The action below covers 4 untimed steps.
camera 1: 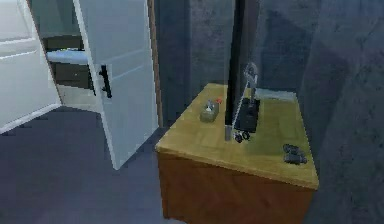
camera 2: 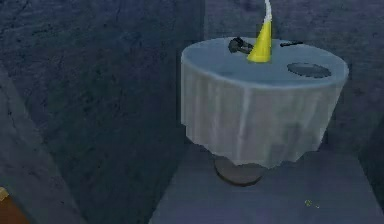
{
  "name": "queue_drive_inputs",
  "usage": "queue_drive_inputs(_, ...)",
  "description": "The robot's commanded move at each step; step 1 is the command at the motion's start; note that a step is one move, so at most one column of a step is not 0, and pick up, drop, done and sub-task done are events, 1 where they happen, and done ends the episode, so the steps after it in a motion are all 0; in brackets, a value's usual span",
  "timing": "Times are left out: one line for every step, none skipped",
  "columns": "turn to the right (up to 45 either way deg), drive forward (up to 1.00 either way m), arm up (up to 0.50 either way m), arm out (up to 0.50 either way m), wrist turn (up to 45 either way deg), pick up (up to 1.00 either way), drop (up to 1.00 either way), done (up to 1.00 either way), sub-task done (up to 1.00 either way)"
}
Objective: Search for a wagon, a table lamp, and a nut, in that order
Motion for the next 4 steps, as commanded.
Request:
queue_drive_inputs(-45.0, 0.0, 0.0, 0.0, 0.0, 0.0, 0.0, 0.0, 0.0)
queue_drive_inputs(-21.0, 0.0, 0.0, 0.0, 0.0, 0.0, 0.0, 0.0, 0.0)
queue_drive_inputs(-3.0, 0.0, 0.0, 0.0, 0.0, 0.0, 0.0, 0.0, 0.0)
queue_drive_inputs(0.0, 1.0, 0.0, 0.0, 0.0, 0.0, 0.0, 0.0, 0.0)
